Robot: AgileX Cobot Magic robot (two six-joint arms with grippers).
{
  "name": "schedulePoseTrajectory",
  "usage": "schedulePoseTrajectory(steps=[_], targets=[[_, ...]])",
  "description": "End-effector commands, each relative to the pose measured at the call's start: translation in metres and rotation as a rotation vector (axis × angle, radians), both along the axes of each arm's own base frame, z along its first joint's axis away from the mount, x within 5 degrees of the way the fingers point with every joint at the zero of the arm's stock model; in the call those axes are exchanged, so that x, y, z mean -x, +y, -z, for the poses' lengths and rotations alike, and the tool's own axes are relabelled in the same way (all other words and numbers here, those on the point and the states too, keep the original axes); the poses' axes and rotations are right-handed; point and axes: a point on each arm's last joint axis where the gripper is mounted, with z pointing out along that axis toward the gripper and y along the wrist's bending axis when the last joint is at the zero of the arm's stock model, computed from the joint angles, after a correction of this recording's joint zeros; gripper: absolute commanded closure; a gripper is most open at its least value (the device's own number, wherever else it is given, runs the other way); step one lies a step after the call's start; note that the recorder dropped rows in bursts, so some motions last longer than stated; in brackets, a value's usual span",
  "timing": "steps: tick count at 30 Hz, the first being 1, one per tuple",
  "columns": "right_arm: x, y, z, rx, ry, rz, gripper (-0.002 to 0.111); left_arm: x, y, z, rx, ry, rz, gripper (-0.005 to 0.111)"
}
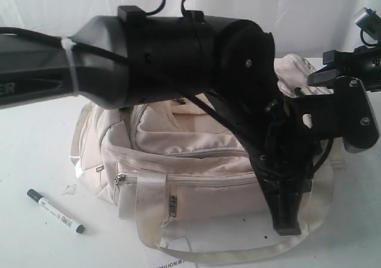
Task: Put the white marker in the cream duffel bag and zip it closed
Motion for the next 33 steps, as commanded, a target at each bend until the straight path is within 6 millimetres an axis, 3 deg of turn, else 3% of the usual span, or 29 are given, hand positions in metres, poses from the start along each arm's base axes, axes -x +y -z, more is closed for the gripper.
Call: schedulePoseTrajectory(steps=[1,10,14,18,20,22,23,28,33], targets=[[-0.002,-0.002,-0.004,-0.019,-0.011,0.016,0.108,0.008,0.021,-0.007,-0.037,0.028,-0.022,0.107],[-0.002,-0.002,-0.003,-0.012,-0.01,0.014,0.108,0.012,0.081,0.005,-0.093,0.057,-0.132,0.107],[-0.002,-0.002,-0.003,-0.012,-0.01,0.014,0.108,0.019,0.093,0.01,-0.092,0.043,-0.163,0.107],[-0.001,0.0,-0.003,-0.021,-0.004,-0.006,0.107,0.016,0.091,0.01,-0.015,-0.011,-0.199,0.107],[0.001,0.001,-0.003,-0.023,0.005,-0.03,0.094,0.012,0.089,0.008,0.025,-0.043,-0.21,0.107],[0.003,0.001,-0.002,0.002,0.013,-0.057,0.07,0.012,0.088,0.008,0.029,-0.045,-0.211,0.107],[0.004,0.001,-0.003,0.016,0.013,-0.067,0.065,0.012,0.088,0.008,0.026,-0.043,-0.21,0.107],[0.012,0.0,-0.02,0.096,-0.026,-0.1,0.061,0.012,0.089,0.008,0.023,-0.039,-0.211,0.107],[0.033,0.002,-0.065,0.227,-0.125,-0.139,0.061,0.012,0.088,0.008,0.027,-0.043,-0.212,0.107]])
